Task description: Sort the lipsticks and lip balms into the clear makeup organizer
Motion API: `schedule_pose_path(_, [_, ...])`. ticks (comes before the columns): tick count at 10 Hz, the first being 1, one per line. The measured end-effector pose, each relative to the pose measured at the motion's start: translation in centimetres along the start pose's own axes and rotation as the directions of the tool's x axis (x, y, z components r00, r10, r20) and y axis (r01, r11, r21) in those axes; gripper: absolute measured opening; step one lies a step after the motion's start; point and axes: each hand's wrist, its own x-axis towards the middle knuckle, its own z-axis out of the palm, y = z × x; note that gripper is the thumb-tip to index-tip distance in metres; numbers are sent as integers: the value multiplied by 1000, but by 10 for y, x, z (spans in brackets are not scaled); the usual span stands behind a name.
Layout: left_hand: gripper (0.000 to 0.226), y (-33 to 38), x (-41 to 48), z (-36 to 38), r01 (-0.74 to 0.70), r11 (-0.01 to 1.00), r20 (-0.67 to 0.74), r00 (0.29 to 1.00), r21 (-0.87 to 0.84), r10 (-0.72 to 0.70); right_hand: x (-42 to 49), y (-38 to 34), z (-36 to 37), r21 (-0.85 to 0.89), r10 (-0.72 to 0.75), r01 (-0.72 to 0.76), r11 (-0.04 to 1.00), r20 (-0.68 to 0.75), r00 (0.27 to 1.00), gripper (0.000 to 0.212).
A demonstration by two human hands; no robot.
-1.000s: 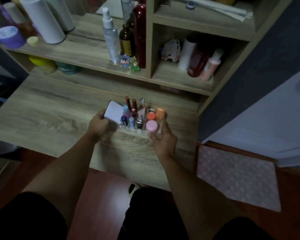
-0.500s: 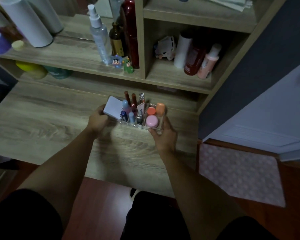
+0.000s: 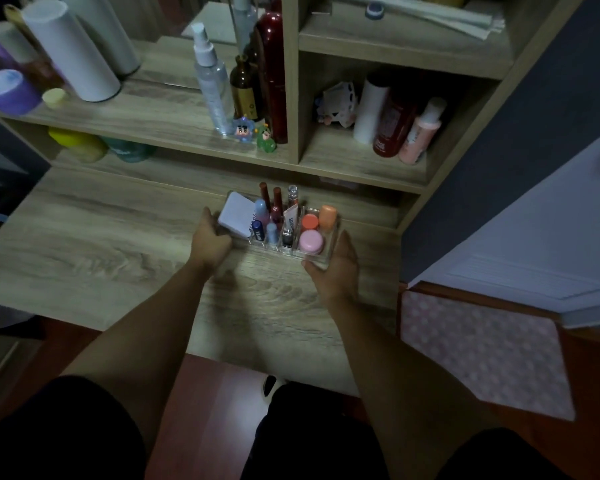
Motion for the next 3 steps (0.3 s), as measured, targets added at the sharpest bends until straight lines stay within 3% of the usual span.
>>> schedule_pose_path(1, [47, 0, -36, 3, 48, 968, -142, 990, 246, -13, -15, -11, -17, -133, -10, 20, 991, 77, 997, 87])
schedule_pose_path(2, [48, 2, -62, 15, 35, 877, -45, 999, 479, -15, -27, -11, -29, -209, -27, 57, 976, 144, 989, 75])
schedule_pose_path(3, [55, 15, -105, 31, -159, 816, 208, 977, 555, 49, -58, -8, -53, -364, -19, 127, 923, 285, 958, 59])
